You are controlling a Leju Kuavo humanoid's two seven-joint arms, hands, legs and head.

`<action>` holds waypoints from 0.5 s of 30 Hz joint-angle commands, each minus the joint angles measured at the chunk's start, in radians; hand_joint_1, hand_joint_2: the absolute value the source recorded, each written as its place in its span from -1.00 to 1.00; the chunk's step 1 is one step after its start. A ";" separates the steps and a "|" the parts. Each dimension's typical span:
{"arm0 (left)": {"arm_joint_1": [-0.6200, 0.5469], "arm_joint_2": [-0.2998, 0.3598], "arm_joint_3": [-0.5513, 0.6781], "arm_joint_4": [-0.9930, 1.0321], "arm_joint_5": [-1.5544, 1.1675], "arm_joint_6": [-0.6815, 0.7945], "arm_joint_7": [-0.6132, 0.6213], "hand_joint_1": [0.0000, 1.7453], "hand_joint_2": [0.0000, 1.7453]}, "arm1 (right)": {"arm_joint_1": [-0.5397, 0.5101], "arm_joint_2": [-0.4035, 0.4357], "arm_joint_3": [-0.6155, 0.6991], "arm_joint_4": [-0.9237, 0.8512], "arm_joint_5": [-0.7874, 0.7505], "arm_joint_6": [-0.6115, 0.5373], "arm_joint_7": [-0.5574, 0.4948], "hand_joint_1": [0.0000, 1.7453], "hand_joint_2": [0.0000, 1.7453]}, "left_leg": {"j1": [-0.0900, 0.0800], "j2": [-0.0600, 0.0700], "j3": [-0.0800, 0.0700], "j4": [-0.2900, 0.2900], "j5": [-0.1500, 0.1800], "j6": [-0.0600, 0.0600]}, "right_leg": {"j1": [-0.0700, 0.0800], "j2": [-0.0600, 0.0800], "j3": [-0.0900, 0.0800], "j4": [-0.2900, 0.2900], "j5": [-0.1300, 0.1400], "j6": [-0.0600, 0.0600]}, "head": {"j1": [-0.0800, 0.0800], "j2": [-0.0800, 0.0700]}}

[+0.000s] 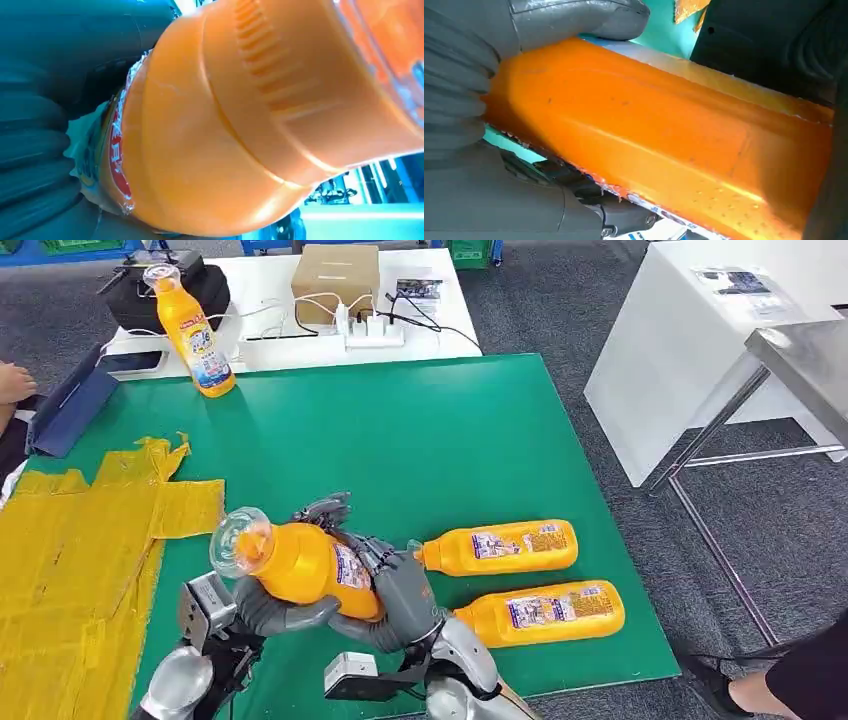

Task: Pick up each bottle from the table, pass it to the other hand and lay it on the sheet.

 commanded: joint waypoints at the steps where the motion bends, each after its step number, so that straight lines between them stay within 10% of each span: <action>1: -0.032 -0.055 -0.083 0.026 -0.002 0.002 -0.003 1.00 1.00 | -0.002 -0.007 0.012 0.058 0.002 0.015 0.020 1.00 1.00 | 0.000 -0.003 0.005 0.000 -0.002 0.001 | 0.001 -0.002 0.007 -0.001 -0.002 -0.002 | 0.000 0.000; 12: -0.025 -0.065 -0.074 0.044 0.023 0.005 0.004 1.00 1.00 | 0.021 0.004 -0.014 0.039 -0.074 0.021 -0.006 1.00 1.00 | 0.000 -0.003 0.005 0.000 -0.002 0.001 | 0.001 -0.003 0.006 -0.001 -0.002 -0.002 | 0.000 0.000; 13: -0.022 -0.066 -0.074 0.044 0.025 0.005 0.004 1.00 1.00 | 0.027 0.007 -0.019 0.027 -0.081 0.013 -0.010 0.64 1.00 | 0.000 -0.003 0.007 0.000 -0.003 0.001 | 0.001 -0.003 0.008 -0.001 -0.003 -0.002 | 0.000 0.000; 14: -0.021 -0.066 -0.073 0.045 0.027 0.008 0.004 1.00 1.00 | 0.030 0.008 -0.023 0.019 -0.085 0.008 -0.012 -1.00 1.00 | 0.000 -0.003 0.005 0.000 -0.002 0.001 | 0.001 -0.003 0.007 -0.001 -0.003 -0.002 | 0.000 0.000; 15: -0.018 -0.065 -0.066 0.040 0.024 0.023 0.005 1.00 1.00 | 0.040 0.008 -0.033 -0.005 -0.100 0.002 -0.015 -1.00 1.00 | 0.000 -0.003 0.007 0.000 -0.003 0.001 | 0.001 -0.003 0.009 -0.001 -0.004 -0.002 | 0.000 0.000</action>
